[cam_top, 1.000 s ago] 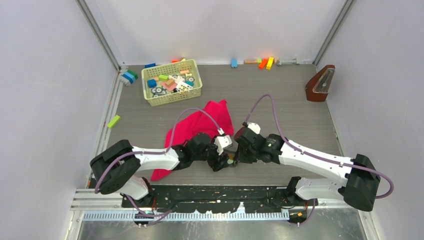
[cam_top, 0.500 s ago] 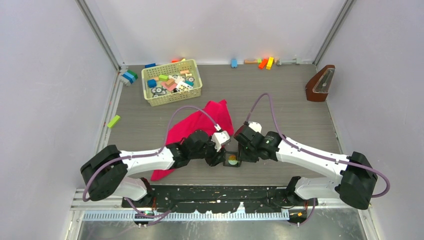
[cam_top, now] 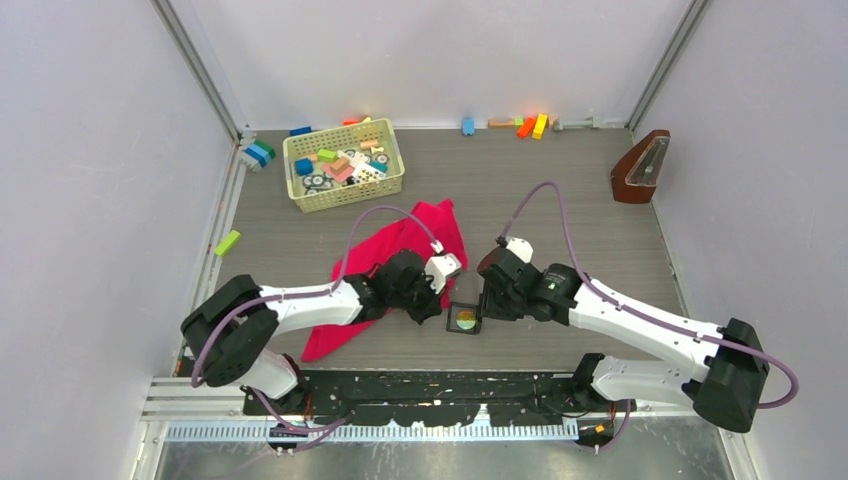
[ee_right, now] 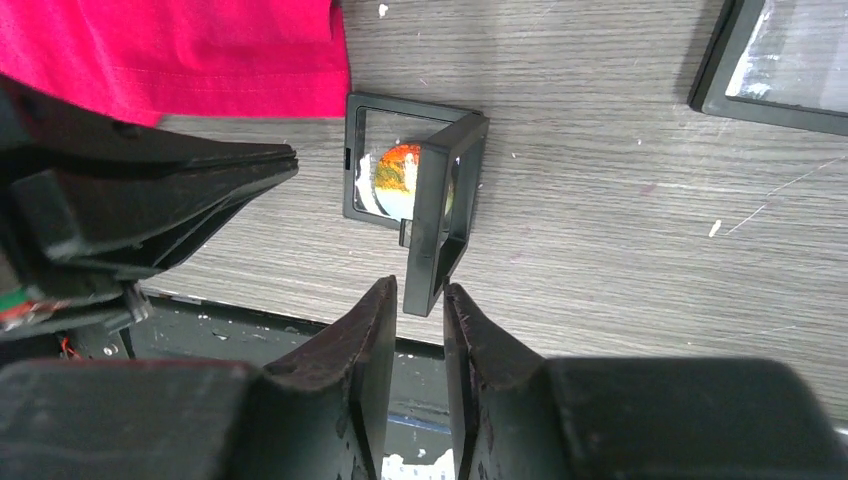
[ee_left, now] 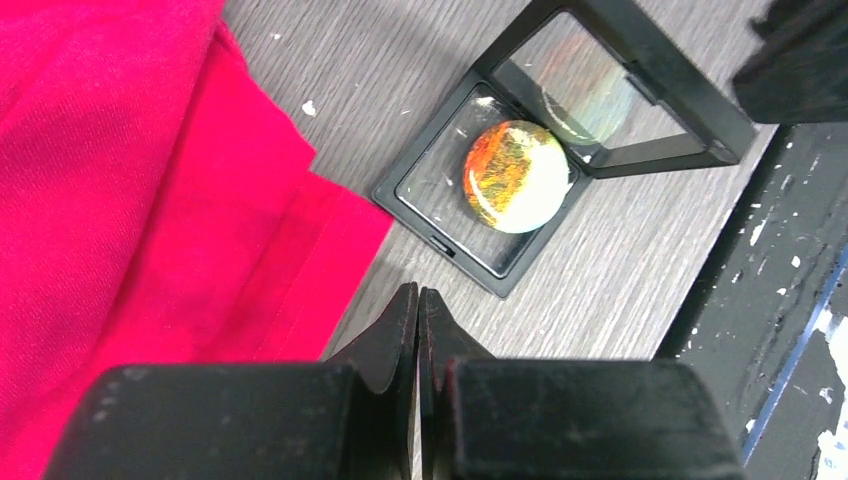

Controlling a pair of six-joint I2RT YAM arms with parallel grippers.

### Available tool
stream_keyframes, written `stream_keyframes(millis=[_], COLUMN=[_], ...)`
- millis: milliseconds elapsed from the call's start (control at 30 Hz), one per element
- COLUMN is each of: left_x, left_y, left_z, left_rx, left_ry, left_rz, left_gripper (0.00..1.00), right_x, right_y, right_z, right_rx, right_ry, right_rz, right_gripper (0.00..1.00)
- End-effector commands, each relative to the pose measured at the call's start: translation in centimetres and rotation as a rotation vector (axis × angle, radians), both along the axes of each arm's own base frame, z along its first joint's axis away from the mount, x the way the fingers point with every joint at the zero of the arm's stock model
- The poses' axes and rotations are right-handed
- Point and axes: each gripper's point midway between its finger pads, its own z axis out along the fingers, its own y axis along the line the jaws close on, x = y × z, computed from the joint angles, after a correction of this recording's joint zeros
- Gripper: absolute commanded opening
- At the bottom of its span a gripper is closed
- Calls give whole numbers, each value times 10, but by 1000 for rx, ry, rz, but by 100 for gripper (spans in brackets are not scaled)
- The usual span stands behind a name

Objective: Remove the brooch from the garment

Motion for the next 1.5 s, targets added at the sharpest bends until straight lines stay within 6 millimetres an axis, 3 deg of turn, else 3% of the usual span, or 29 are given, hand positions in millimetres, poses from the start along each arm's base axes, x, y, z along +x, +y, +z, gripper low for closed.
stream_keyframes(millis=[0,333,833,1333,1467], left_x=[9,1,-5,-5,0], left_y=[-7,-14,-19,-20,-16], left_z=[4,-14,-28,-27,-21], left_rx=[8,57,93,87,77], left_ry=[29,120,191,196,172], left_rz=[17,-30,-58,-56,-32], left_gripper=[0,0,0,0,0], right_x=[6,8,14,22,22], right_y=[-11,-6,23,29,28], right_z=[7,-4,-18,-53,-52], right_rx=[4,7,50,-24,-21], right_ry=[-45,-26,15,60,56], right_rz=[-40,-28,20,25,23], right_gripper=[28,17,16,14,13])
